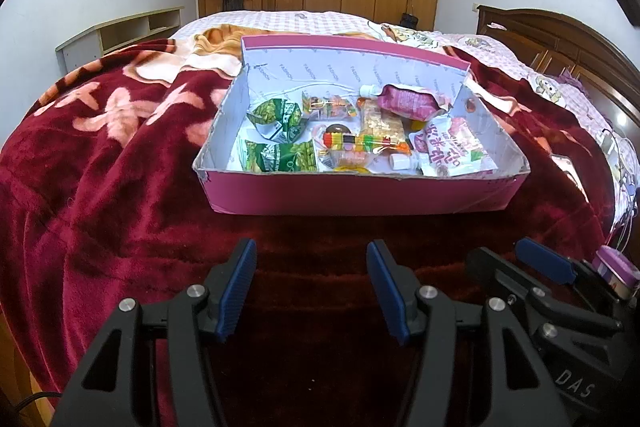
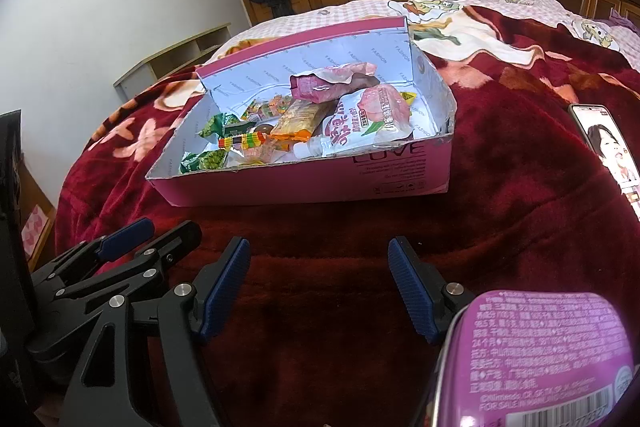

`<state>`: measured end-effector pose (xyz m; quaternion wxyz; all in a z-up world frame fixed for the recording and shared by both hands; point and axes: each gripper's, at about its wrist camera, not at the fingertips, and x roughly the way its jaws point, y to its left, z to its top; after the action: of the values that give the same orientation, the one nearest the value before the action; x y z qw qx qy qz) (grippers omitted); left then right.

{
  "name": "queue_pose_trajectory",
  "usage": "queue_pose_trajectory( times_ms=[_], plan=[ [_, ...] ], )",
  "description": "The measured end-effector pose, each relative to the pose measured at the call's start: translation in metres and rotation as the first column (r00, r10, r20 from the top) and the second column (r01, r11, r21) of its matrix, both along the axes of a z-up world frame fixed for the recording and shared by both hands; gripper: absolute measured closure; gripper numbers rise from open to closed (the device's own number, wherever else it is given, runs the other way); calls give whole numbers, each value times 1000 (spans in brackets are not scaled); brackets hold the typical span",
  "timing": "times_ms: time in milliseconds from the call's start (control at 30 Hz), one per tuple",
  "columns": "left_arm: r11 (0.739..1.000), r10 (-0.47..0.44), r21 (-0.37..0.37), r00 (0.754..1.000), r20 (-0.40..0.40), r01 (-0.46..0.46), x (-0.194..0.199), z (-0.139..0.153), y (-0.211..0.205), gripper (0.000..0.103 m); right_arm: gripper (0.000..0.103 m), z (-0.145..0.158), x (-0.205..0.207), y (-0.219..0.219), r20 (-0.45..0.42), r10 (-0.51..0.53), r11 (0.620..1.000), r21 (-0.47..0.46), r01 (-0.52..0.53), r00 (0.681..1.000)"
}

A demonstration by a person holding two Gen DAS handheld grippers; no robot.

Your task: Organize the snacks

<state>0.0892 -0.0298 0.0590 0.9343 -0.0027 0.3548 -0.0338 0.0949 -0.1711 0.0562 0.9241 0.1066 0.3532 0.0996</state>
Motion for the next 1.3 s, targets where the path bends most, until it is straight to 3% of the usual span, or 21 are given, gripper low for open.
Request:
queue_pose_trajectory(
  times_ms=[1300],
  plan=[
    [1000,-1,1,1000,0,1,0,0,0,42,30,0,-1,1,-4,1,1000,4,-1,1000]
  ],
)
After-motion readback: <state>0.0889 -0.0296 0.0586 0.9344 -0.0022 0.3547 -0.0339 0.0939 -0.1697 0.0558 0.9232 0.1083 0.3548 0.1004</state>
